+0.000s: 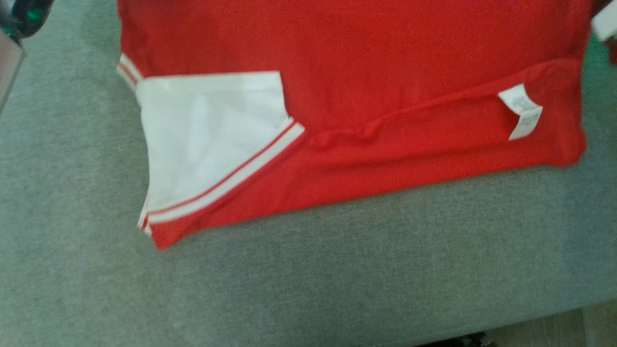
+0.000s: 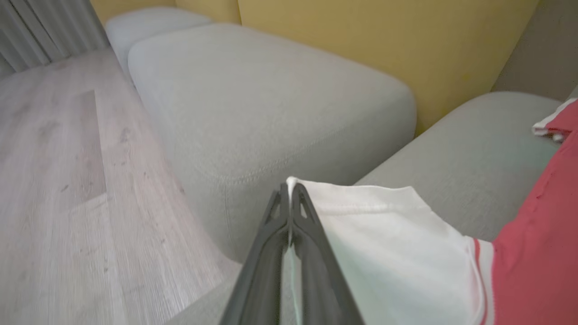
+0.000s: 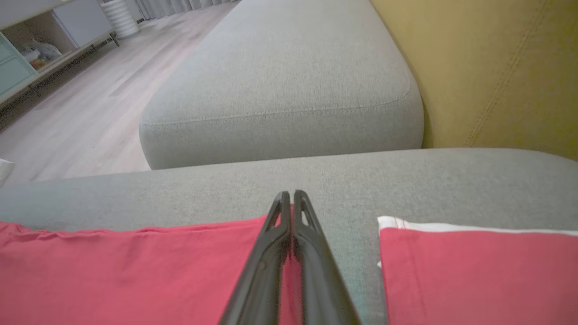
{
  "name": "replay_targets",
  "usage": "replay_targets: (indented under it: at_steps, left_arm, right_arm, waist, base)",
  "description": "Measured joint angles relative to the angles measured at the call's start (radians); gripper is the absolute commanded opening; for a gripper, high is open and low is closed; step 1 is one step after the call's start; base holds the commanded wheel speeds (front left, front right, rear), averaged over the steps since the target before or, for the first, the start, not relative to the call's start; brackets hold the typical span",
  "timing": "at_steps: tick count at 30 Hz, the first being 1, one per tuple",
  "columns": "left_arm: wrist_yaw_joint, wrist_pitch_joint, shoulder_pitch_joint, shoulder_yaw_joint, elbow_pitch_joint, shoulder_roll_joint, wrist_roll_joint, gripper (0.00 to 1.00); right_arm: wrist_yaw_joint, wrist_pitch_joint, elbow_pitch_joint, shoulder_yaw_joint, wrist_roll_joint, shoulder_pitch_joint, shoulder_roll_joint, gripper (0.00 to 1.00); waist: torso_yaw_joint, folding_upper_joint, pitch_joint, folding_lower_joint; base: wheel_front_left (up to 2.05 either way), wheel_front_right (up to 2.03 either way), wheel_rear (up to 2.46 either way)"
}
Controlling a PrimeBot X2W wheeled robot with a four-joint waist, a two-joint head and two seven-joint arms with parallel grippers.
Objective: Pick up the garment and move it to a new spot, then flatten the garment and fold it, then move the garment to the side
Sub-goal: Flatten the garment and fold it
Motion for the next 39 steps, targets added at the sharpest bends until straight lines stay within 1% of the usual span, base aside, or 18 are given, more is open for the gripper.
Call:
replay_targets:
  at_steps: [4,7,11,14,17,21,25,27,30,31,32,33,36,37,39]
  left_arm:
    - [0.0,-0.053,0.006,-0.013,-0.066,0.015,-0.041,0.0]
    - [0.0,-0.078,0.05,-0.029,-0.139,0.064,-0.066,0.0]
    - [0.004,-0.123,0.178,-0.048,-0.245,0.145,-0.078,0.0]
    - [0.04,-0.149,0.286,-0.053,-0.338,0.201,-0.09,0.0]
    - [0.091,-0.17,0.38,-0.061,-0.438,0.251,-0.096,0.0]
    - [0.163,-0.184,0.496,-0.084,-0.569,0.305,-0.105,0.0]
    - [0.229,-0.195,0.596,-0.109,-0.653,0.33,-0.111,0.0]
    - [0.251,-0.205,0.642,-0.118,-0.686,0.33,-0.132,0.0]
    - [0.283,-0.228,0.693,-0.13,-0.704,0.33,-0.134,0.0]
    - [0.298,-0.237,0.709,-0.131,-0.704,0.329,-0.142,0.0]
    - [0.308,-0.249,0.723,-0.133,-0.704,0.328,-0.143,0.25]
    - [0.319,-0.266,0.738,-0.134,-0.701,0.322,-0.144,1.0]
    - [0.369,-0.333,0.78,-0.135,-0.675,0.275,-0.14,1.0]
    - [0.4,-0.365,0.793,-0.133,-0.658,0.253,-0.131,1.0]
    - [0.475,-0.423,0.823,-0.112,-0.621,0.202,-0.118,1.0]
  right_arm:
    - [0.0,-0.015,-0.052,-0.008,0.05,0.03,-0.05,0.0]
    - [0.0,-0.028,-0.089,-0.011,0.07,0.105,-0.081,0.0]
    - [0.0,-0.058,-0.129,-0.031,0.085,0.225,-0.12,0.0]
    - [0.0,-0.08,-0.164,-0.052,0.085,0.29,-0.138,0.0]
    - [0.0,-0.091,-0.185,-0.078,0.081,0.342,-0.145,0.0]
    - [0.0,-0.097,-0.197,-0.108,0.055,0.425,-0.146,0.0]
    - [0.0,-0.098,-0.21,-0.15,0.033,0.504,-0.145,0.0]
    - [0.0,-0.098,-0.221,-0.173,0.02,0.54,-0.141,0.0]
    - [0.0,-0.098,-0.23,-0.203,0.005,0.593,-0.13,0.0]
    - [0.0,-0.098,-0.231,-0.214,0.001,0.609,-0.119,0.36]
    - [0.0,-0.098,-0.232,-0.229,-0.002,0.625,-0.104,0.87]
    - [0.0,-0.107,-0.232,-0.245,-0.008,0.641,-0.087,1.0]
    - [0.0,-0.156,-0.239,-0.293,-0.029,0.68,-0.04,1.0]
    - [0.0,-0.176,-0.243,-0.314,-0.038,0.695,-0.025,1.0]
    - [0.0,-0.215,-0.246,-0.352,-0.06,0.73,0.003,1.0]
  waist:
    - [0.018,0.0,-0.026,-0.0001]
    - [0.032,0.0,-0.05,-0.0002]
    - [0.052,0.0,-0.084,-0.0002]
    - [0.065,0.0001,-0.107,-0.0003]
    - [0.078,0.0,-0.126,-0.0003]
    - [0.091,0.0001,-0.141,-0.0003]
    - [0.104,0.0001,-0.143,-0.0001]
    - [0.108,0.0001,-0.142,-0.0002]
    - [0.112,0.0,-0.139,-0.0001]
    - [0.112,0.0001,-0.139,-0.0001]
    - [0.112,0.0001,-0.139,-0.0001]
    - [0.111,0.0001,-0.14,-0.0001]
    - [0.108,0.0,-0.149,-0.0001]
    - [0.109,0.0001,-0.154,-0.0001]
    - [0.11,0.0001,-0.167,-0.0001]
  base:
    - [0.0,0.0,0.0]
    - [0.0,0.0,0.0]
    - [0.0,0.0,0.0]
    - [0.0,0.0,0.0]
    - [0.0,0.0,0.0]
    - [0.0,0.0,0.0]
    - [0.0,0.0,0.0]
    - [0.0,0.0,0.0]
    - [0.0,0.0,0.0]
    - [0.0,0.0,0.0]
    - [0.0,0.0,0.0]
    - [0.0,0.0,0.0]
    - [0.0,0.0,0.0]
    - [0.0,0.0,0.0]
    - [0.0,0.0,0.0]
